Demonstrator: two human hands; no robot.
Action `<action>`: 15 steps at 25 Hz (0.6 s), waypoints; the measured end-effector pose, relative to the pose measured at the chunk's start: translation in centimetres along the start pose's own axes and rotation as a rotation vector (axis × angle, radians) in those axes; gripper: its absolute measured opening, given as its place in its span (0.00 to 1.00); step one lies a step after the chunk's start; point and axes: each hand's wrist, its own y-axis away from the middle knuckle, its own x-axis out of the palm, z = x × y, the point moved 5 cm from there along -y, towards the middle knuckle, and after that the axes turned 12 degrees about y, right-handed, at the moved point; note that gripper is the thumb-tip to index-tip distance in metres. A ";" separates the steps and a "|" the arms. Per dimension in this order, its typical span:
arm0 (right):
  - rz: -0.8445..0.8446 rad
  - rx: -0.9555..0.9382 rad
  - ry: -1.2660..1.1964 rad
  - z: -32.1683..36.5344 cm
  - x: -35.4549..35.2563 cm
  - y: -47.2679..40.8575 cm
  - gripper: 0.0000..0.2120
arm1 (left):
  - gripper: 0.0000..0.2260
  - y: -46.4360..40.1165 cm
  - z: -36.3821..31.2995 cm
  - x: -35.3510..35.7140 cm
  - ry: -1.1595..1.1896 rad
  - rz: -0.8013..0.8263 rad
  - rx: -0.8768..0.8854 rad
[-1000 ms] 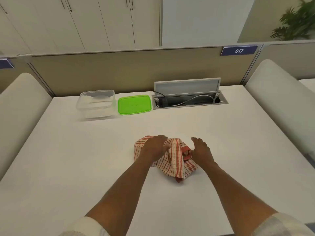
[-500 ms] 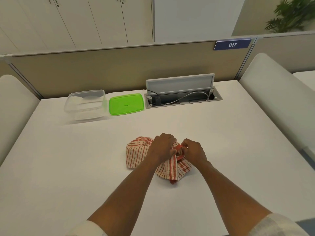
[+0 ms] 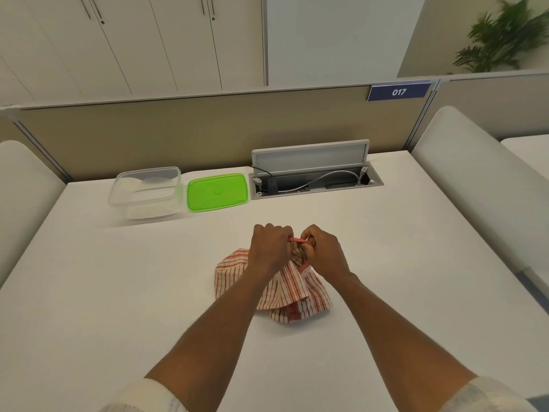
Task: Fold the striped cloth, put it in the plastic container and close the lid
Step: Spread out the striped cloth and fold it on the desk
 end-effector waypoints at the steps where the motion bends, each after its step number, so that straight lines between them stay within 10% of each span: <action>1: -0.030 0.006 0.058 0.3 -0.3 -0.2 0.04 | 0.09 -0.3 0.3 -0.5 0.003 -0.025 -0.004; 15: -0.324 0.075 0.263 2.9 -6.6 -2.2 0.08 | 0.09 -3.7 5.8 -12.6 -0.198 -0.272 -0.103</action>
